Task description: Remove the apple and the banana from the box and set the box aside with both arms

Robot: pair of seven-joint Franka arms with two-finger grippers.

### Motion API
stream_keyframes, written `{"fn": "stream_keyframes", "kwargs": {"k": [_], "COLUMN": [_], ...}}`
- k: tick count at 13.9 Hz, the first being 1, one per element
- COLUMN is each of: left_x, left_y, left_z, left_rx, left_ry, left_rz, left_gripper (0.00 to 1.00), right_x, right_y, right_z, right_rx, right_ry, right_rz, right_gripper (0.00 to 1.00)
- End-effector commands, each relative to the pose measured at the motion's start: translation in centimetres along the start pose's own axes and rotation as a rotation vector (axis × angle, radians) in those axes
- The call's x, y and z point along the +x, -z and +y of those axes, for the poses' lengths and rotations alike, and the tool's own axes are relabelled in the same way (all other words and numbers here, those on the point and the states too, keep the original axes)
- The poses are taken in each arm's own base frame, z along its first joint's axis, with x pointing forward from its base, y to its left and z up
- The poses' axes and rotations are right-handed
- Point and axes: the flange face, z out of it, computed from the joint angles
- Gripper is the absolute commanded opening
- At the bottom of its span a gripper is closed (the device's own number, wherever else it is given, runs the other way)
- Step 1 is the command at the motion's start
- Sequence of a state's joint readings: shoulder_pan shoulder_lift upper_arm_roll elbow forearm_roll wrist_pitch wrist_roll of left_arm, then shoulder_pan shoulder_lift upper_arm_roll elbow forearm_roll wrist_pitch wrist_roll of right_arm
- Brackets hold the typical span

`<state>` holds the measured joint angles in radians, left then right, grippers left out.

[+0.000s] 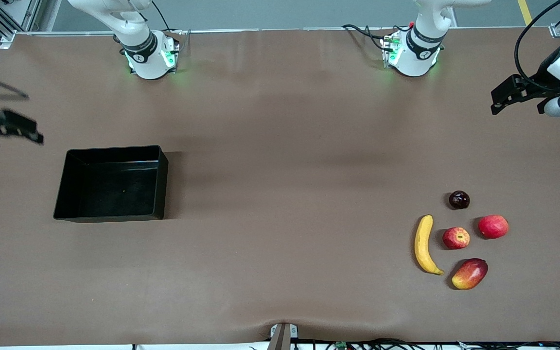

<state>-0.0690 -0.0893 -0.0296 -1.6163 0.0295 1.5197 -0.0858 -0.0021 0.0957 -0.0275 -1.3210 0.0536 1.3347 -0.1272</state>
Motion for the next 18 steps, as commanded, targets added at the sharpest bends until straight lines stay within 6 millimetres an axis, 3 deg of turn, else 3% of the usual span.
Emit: {"fn": "stream_keyframes", "kwargs": {"k": [1,4,8,12,18], "left_x": [-0.5,-0.6,-0.5,-0.4,0.3], "left_y": [0.5,0.6,0.7,1.1,2.0], "left_z": [0.2,0.1,0.2,-0.2,0.1], "left_rx": [-0.022,-0.022,-0.022,-0.023,-0.023], "left_ry": [0.009,0.011,0.008,-0.003,0.005], "left_rz": [0.019,0.021,0.024,0.031,0.047], "left_gripper": [1.00,1.00,1.00,1.00,1.00], "right_x": [-4.3,-4.0,-3.2,-3.4,-3.5], "right_y": [-0.1,-0.4,2.2,1.9,1.9], "right_z": [-0.8,0.0,0.4,1.1,1.0], "right_rx": [-0.010,-0.012,-0.032,-0.115,-0.101], "right_ry": [-0.010,-0.025,-0.025,-0.042,-0.047], "right_rz": [-0.016,-0.018,0.040,0.021,0.015], "right_gripper": [1.00,1.00,1.00,1.00,1.00]}}
